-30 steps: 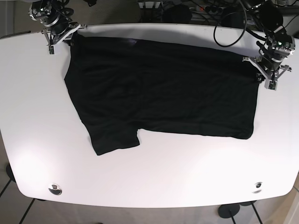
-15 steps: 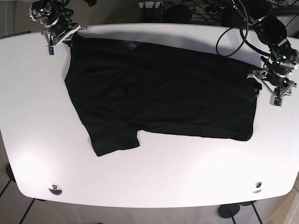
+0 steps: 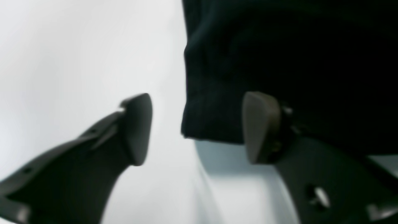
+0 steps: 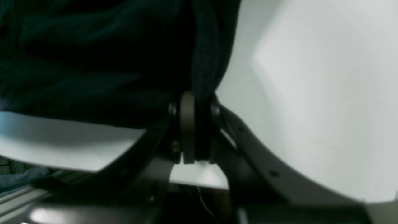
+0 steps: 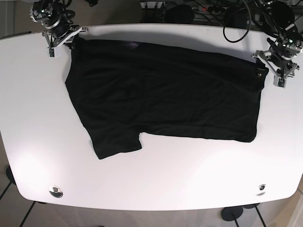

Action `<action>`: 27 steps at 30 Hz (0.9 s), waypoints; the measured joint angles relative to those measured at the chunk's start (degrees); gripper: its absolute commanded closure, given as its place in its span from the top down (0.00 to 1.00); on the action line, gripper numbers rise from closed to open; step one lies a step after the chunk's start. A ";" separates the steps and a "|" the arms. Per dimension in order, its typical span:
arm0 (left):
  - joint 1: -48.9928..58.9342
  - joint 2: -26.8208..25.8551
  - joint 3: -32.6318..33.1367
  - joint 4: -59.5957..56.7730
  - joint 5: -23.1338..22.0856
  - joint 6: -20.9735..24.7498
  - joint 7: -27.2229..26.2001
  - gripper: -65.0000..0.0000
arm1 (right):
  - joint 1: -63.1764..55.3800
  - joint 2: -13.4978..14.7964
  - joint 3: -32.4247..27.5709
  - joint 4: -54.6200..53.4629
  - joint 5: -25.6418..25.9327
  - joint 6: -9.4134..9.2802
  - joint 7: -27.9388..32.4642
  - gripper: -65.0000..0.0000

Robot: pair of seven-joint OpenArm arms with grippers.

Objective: Fold the T-shirt properly

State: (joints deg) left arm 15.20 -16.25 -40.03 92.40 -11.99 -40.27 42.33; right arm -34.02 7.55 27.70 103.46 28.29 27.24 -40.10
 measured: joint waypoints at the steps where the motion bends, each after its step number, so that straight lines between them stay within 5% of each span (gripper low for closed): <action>1: 0.04 0.02 0.11 -1.46 0.11 -0.04 0.09 0.49 | -0.04 -0.09 0.00 0.00 0.00 0.00 0.00 0.04; 4: 0.20 -0.15 0.11 -4.66 0.52 0.24 0.85 0.42 | -0.07 -0.09 -0.07 0.00 0.02 0.00 0.02 0.04; 10: -0.72 -0.44 1.99 -6.56 -0.39 0.26 -0.74 0.10 | -0.07 -0.24 -0.04 0.00 0.02 0.00 0.02 0.04; 24: 10.32 2.45 -9.22 2.38 -0.72 -0.35 0.28 0.09 | -0.85 -0.28 0.46 0.00 0.50 0.55 0.00 0.04; 27: 12.22 2.43 -10.34 2.38 -0.74 -0.33 0.37 0.09 | -3.30 -0.24 2.62 1.90 0.44 3.15 -0.76 0.04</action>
State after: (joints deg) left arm 27.42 -13.82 -50.37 94.78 -12.73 -40.60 42.70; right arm -37.32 7.31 30.33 105.36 28.73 30.39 -40.86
